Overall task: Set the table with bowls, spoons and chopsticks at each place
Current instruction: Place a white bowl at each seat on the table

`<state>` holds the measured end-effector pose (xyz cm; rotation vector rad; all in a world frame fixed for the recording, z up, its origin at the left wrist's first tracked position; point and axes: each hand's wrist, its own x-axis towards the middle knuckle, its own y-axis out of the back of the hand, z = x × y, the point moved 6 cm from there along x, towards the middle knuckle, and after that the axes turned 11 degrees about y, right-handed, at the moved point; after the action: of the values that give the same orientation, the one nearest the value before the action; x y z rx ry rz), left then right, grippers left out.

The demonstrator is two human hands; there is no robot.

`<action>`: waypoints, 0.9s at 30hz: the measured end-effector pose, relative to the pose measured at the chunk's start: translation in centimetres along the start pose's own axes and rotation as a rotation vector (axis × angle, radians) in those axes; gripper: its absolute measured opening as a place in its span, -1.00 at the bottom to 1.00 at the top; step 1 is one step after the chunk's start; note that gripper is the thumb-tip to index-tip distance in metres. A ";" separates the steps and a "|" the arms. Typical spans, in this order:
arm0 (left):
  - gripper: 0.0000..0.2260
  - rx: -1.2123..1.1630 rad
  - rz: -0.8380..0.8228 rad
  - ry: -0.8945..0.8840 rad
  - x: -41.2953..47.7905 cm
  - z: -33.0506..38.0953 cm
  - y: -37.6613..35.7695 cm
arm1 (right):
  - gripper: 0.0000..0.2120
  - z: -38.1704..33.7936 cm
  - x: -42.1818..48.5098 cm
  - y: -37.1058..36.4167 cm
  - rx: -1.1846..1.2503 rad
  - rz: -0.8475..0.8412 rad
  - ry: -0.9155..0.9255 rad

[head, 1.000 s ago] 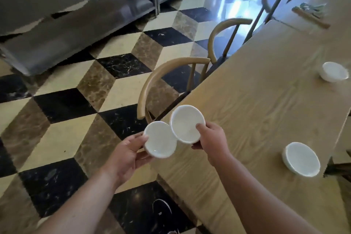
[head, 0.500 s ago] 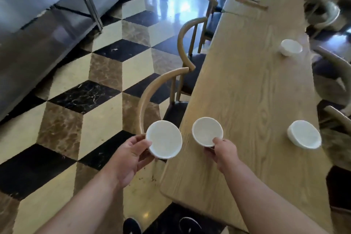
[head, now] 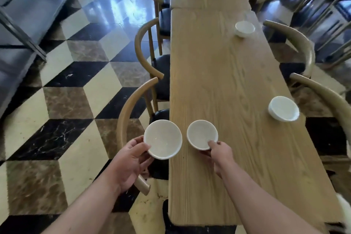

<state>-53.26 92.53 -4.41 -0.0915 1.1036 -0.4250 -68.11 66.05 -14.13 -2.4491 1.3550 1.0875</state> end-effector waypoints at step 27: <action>-0.73 0.317 -0.251 0.056 7.7 20.2 -0.2 | -0.84 -17.3 -6.4 -17.5 0.052 -0.161 0.313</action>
<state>-32.59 86.66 -1.69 0.0630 1.0712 -0.8267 -47.49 73.08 -1.09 -2.7169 1.2134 0.6457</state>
